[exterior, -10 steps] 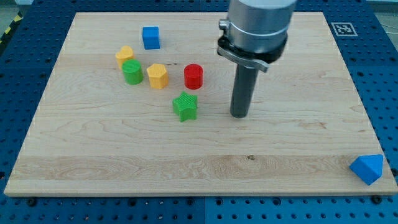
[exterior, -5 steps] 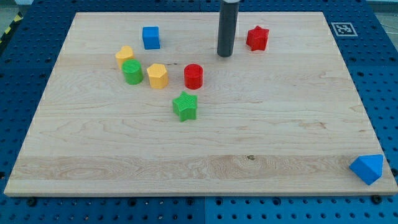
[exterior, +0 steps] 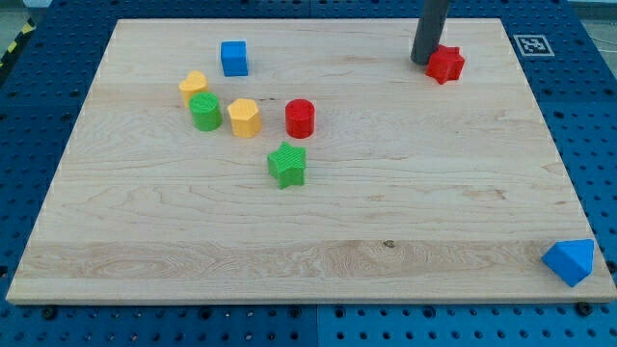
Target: Move the red star to the right side
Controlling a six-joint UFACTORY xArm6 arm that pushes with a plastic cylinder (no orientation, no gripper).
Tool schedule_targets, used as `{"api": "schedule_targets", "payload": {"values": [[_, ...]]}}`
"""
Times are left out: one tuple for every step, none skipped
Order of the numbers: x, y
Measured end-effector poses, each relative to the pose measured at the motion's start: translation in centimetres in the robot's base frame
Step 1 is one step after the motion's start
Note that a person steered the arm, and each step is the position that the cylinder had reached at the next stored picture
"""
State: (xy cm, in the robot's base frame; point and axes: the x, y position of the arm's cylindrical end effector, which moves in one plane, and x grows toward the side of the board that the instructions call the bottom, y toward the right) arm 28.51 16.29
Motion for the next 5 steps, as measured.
{"api": "schedule_targets", "payload": {"values": [[0.0, 0.8], [0.0, 2.1], [0.0, 5.1], [0.0, 7.5], [0.2, 9.9]]}}
